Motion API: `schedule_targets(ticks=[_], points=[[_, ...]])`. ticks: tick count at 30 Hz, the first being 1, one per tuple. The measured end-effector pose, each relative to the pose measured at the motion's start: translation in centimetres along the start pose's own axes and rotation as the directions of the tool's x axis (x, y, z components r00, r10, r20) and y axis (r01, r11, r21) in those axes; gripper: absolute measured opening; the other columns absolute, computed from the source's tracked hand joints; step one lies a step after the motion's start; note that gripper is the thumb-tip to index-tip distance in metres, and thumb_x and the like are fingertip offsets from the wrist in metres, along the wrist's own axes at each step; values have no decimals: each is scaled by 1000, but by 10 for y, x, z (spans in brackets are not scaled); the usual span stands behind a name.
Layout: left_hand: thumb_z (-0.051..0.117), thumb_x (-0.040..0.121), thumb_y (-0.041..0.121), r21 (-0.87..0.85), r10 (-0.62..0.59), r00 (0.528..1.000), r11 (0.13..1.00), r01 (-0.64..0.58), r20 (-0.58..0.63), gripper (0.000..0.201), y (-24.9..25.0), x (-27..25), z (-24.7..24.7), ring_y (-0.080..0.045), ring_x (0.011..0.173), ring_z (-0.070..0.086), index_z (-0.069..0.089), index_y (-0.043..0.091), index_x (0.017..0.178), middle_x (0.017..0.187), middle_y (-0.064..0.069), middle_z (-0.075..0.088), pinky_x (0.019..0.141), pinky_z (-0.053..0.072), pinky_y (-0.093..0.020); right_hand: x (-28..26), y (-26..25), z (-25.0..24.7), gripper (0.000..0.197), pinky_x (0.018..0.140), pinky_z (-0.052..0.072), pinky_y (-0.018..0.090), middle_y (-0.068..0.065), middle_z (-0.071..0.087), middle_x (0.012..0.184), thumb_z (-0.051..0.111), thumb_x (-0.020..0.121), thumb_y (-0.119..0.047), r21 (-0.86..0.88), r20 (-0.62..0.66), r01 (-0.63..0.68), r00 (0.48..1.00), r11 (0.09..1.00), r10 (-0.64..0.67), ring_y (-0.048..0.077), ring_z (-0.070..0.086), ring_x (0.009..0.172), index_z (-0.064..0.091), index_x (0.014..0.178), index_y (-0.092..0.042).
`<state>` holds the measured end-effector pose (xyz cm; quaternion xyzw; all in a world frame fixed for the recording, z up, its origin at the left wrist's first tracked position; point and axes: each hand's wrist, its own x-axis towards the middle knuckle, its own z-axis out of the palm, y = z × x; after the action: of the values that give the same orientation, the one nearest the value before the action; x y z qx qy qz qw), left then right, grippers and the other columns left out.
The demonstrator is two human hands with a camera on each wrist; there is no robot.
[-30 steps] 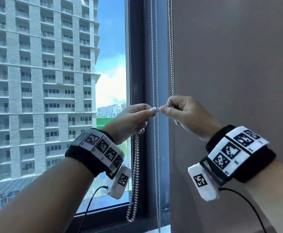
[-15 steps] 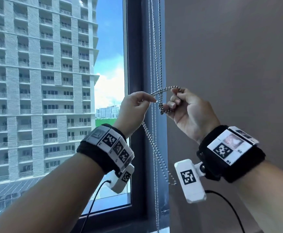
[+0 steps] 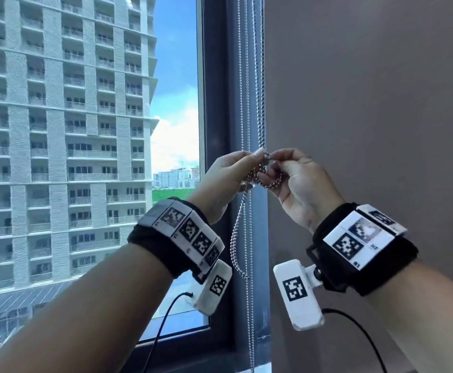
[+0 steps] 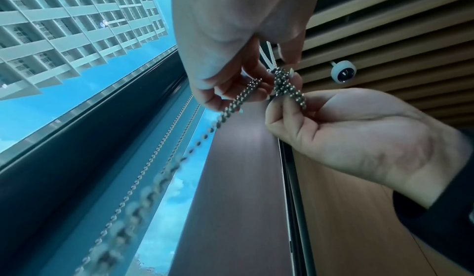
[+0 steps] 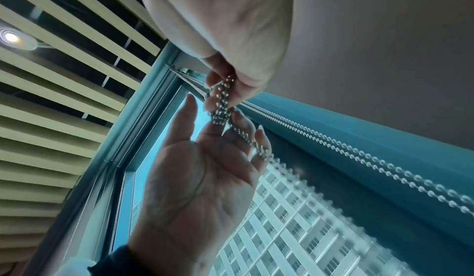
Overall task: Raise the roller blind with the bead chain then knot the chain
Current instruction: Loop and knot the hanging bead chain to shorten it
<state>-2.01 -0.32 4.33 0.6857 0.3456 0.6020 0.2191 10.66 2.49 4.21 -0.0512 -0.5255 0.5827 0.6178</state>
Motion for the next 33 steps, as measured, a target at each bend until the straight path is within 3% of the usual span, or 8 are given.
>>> schedule_targets(ticks=[5, 10, 12, 15, 18, 21, 26, 33], points=[[53, 95, 31, -20, -3, 1000, 1000, 3, 22, 21, -1, 1, 1, -14, 71, 57, 61, 17, 83, 80, -3, 62, 81, 42, -35, -2, 3, 1, 33, 59, 55, 25, 6, 53, 66, 37, 92, 7, -220, -18, 39, 999, 975, -44, 11, 51, 55, 57, 73, -10], [38, 100, 33, -54, -41, 999, 998, 41, 6, 34, 1, 0, 3, -12, 65, 53, 49, 21, 70, 72, 0, 59, 76, 40, -34, -2, 6, -1, 34, 64, 57, 28, 10, 66, 73, 44, 89, 6, -564, -13, 200, 968, 801, -251, 17, 62, 66, 64, 69, -12], [38, 100, 35, -71, -53, 998, 996, 55, 20, 33, -1, 0, 2, -15, 71, 56, 53, 20, 75, 76, 0, 63, 78, 42, -35, -2, 7, -1, 25, 60, 54, 21, 4, 65, 70, 49, 90, 1, -591, 9, 221, 964, 776, -267, 8, 61, 60, 67, 79, -11], [37, 101, 35, -78, -62, 997, 995, 65, 44, 31, -3, -2, 2, -12, 68, 62, 60, 17, 91, 75, 2, 66, 77, 44, -32, -2, 7, -1, 12, 51, 46, 12, -3, 64, 67, 57, 90, -12, -586, 60, 215, 973, 781, -223, -3, 59, 52, 68, 85, -11], [36, 101, 33, -90, -73, 995, 993, 78, 62, 34, -4, -3, 1, -10, 65, 66, 60, 9, 107, 80, -2, 66, 76, 45, -32, 0, 7, -2, 16, 62, 53, 19, -2, 69, 72, 61, 90, -22, -610, 109, 204, 979, 766, -174, 4, 63, 62, 71, 84, -11], [36, 101, 33, -59, -91, 994, 994, 95, 67, 42, -5, -3, -1, -20, 78, 64, 53, -1, 118, 94, -13, 62, 83, 45, -36, 4, 4, -4, 22, 58, 42, 21, 3, 64, 75, 60, 90, -29, -630, 117, 84, 993, 772, -12, 8, 53, 59, 69, 89, -8], [38, 100, 34, -94, -80, 991, 992, 90, 106, 27, -5, -5, -5, -27, 87, 59, 50, 12, 111, 99, -15, 57, 87, 44, -40, 9, 0, -4, 8, 61, 45, 20, -10, 69, 62, 66, 83, -22, -443, 131, -47, 985, 895, 117, 4, 62, 59, 64, 77, -18], [40, 100, 31, -95, -95, 990, 990, 105, 107, 20, -13, -6, -13, -28, 90, 64, 51, 15, 99, 101, -15, 65, 77, 49, -31, 12, 3, -2, 14, 71, 47, 29, -3, 62, 68, 48, 96, -22, -529, 103, -57, 986, 847, 131, 10, 56, 62, 55, 85, -15]])
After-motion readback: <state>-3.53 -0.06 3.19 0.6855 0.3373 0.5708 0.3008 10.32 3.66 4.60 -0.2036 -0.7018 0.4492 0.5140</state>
